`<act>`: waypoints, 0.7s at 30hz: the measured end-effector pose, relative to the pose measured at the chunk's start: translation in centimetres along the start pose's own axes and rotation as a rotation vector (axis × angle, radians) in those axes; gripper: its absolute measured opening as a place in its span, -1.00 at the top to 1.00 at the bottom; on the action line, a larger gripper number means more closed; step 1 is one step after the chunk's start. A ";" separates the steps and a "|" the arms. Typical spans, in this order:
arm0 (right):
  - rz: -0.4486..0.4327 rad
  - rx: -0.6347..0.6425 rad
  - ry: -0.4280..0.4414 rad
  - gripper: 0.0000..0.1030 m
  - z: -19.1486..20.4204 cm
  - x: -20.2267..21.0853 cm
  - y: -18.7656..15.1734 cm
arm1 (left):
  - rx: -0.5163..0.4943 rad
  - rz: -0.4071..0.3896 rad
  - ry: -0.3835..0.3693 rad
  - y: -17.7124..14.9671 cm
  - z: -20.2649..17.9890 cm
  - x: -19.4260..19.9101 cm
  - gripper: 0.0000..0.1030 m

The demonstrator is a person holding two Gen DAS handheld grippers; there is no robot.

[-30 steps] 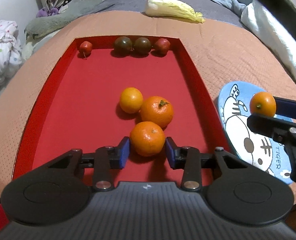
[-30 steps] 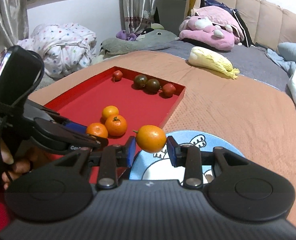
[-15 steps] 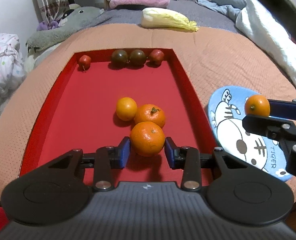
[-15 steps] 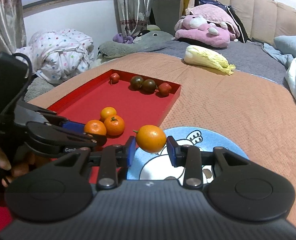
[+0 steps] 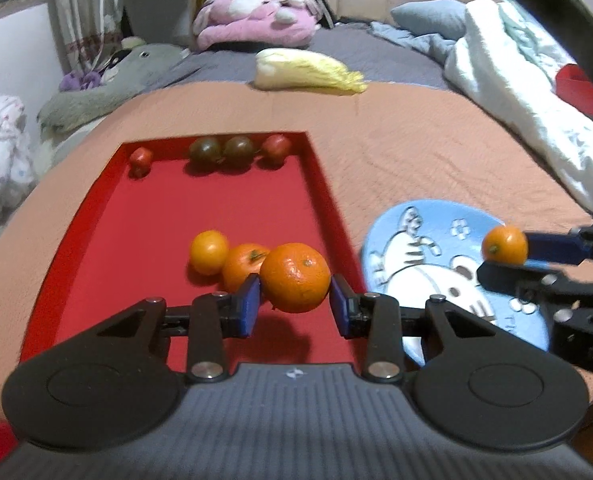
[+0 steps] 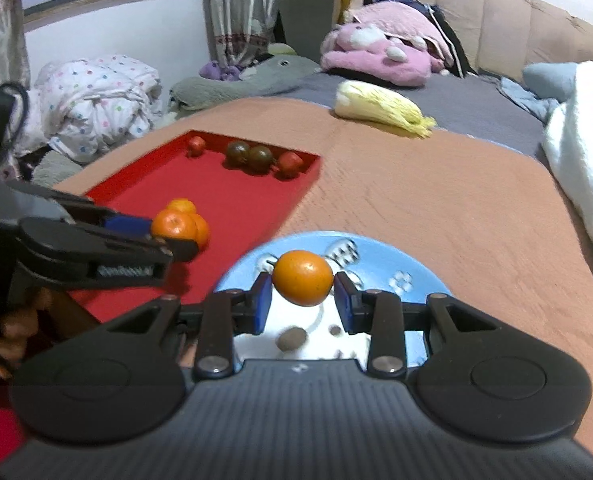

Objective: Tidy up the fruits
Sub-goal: 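Carry both fruits over the blue plate and open both grippers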

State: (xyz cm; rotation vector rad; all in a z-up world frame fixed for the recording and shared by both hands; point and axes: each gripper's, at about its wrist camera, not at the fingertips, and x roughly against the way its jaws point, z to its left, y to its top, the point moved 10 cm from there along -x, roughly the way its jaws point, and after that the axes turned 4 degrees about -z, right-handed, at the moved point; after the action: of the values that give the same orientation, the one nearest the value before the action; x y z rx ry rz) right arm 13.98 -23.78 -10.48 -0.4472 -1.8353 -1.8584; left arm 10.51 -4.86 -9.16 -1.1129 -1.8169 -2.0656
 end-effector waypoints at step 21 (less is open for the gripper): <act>0.107 -0.058 -0.070 0.27 -4.1 -1.4 -4.8 | -0.153 0.037 -0.198 0.3 -10.0 -4.4 0.16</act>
State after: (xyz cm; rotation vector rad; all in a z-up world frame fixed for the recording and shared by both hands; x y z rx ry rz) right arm 12.92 -27.79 -15.40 -0.6259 -1.7693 -1.8479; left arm 9.68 -15.48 -11.50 -1.4255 -1.7292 -2.1718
